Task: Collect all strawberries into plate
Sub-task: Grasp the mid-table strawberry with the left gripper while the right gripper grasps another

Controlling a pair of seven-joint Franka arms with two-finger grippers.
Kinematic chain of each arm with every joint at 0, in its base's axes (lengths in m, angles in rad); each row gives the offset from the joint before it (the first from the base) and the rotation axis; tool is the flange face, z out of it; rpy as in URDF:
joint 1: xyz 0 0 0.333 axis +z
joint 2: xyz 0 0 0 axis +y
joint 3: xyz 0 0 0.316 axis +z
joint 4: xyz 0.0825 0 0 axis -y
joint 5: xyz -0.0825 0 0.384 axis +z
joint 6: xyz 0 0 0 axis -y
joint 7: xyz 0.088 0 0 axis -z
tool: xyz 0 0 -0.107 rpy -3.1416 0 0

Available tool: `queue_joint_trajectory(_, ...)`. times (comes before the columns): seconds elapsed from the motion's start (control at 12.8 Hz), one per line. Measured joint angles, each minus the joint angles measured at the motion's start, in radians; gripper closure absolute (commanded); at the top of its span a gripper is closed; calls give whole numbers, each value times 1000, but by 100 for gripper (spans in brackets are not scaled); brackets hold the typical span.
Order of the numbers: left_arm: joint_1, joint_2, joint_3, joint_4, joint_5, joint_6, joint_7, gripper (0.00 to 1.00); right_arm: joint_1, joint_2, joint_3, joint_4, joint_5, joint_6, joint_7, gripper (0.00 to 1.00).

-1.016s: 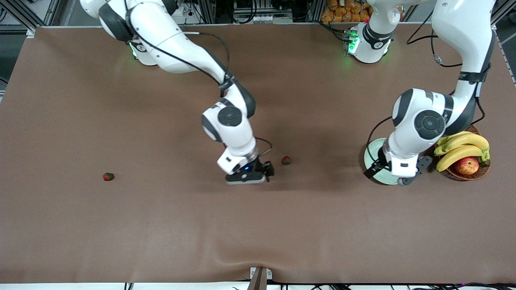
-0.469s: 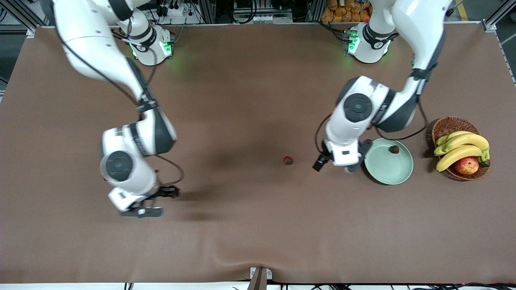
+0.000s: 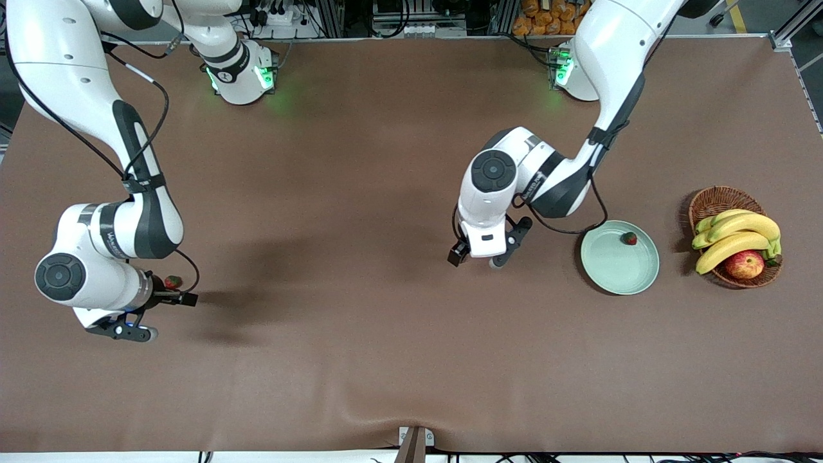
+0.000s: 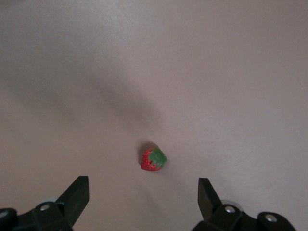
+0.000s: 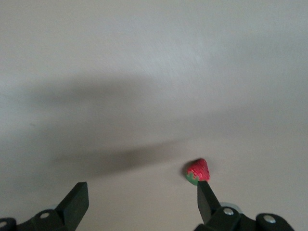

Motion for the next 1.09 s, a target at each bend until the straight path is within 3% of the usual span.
queue_joint_trajectory(0.31,-79,78,-2,3,151,20,173,0,-34,-35,0,-259,0,288,0,0)
queue_joint_trajectory(0.7,-77,129,4,9,170,52,581,14,-128,-60,1,-283,2,300,-66,0)
queue_joint_trajectory(1.09,-64,163,8,11,170,121,662,19,-162,-54,7,-291,122,301,-79,0)
